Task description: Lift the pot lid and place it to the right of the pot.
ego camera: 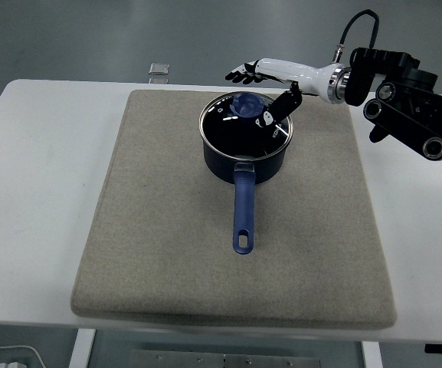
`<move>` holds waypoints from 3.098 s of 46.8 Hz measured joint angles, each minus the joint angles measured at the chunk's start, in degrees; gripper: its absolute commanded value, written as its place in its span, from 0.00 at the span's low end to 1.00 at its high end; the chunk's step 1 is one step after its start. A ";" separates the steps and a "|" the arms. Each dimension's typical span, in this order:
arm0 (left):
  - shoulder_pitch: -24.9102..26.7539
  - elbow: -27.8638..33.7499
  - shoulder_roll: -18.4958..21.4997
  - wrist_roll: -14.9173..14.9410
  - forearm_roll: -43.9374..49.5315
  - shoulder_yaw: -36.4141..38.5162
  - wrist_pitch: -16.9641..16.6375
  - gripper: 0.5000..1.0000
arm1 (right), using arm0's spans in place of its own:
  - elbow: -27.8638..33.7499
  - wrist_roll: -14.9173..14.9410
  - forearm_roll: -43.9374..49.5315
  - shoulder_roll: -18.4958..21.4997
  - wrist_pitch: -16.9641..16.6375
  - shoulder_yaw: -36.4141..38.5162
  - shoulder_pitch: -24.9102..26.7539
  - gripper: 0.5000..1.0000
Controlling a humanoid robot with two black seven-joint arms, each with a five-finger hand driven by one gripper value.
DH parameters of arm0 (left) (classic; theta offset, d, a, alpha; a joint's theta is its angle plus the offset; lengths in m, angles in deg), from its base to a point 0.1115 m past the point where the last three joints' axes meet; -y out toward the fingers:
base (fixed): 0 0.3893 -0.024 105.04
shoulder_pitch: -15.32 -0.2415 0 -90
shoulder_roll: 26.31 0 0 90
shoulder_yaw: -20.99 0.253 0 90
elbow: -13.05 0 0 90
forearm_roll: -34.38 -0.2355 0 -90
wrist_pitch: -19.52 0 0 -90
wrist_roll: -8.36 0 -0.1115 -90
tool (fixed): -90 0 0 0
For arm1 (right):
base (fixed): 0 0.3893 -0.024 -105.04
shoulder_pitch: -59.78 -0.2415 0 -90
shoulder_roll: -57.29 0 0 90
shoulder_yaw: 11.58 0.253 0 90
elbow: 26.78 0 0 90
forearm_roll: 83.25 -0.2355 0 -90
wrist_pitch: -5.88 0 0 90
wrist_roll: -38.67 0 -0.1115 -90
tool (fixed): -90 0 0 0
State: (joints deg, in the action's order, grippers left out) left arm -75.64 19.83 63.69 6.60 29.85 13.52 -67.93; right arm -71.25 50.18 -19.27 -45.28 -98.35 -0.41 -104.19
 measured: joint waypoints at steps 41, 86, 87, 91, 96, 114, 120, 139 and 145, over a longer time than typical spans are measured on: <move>-0.01 -0.01 0.00 0.01 0.03 0.00 0.00 1.00 | 0.44 -0.27 0.41 0.79 0.45 -0.27 0.40 0.53; -0.01 -0.01 0.00 0.01 0.01 0.00 0.00 1.00 | 0.44 -0.18 0.45 0.79 0.38 -0.10 0.40 0.26; -0.01 -0.01 0.00 0.01 0.01 0.00 0.00 1.00 | 0.44 -0.18 0.45 0.79 0.40 -0.10 0.40 0.25; -0.01 -0.01 0.00 0.01 0.01 0.00 0.00 1.00 | 0.44 -0.17 0.42 0.77 0.44 0.00 0.40 0.24; -0.01 -0.01 0.00 0.01 0.02 0.00 0.00 1.00 | 0.37 -0.14 0.36 0.72 0.56 0.29 0.34 0.18; -0.01 0.00 0.00 0.00 0.05 0.00 0.00 1.00 | 0.27 0.07 0.94 0.48 0.62 0.52 -0.29 0.01; -0.01 -0.01 0.00 0.00 0.04 0.00 0.00 1.00 | 0.15 0.09 1.03 0.36 0.39 0.49 -0.60 0.00; -0.01 0.00 0.00 0.00 -0.02 0.00 0.00 1.00 | -0.14 0.10 2.45 -0.59 -0.17 -0.36 -3.58 0.00; -0.01 -0.01 0.00 0.00 -0.01 0.00 0.00 1.00 | -0.27 0.18 4.78 -0.74 -0.22 -0.37 -3.73 0.00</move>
State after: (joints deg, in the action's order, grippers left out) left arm -75.65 19.82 63.69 6.60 29.84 13.52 -67.93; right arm -71.52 50.37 -14.49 -46.02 -98.57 -0.77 -107.92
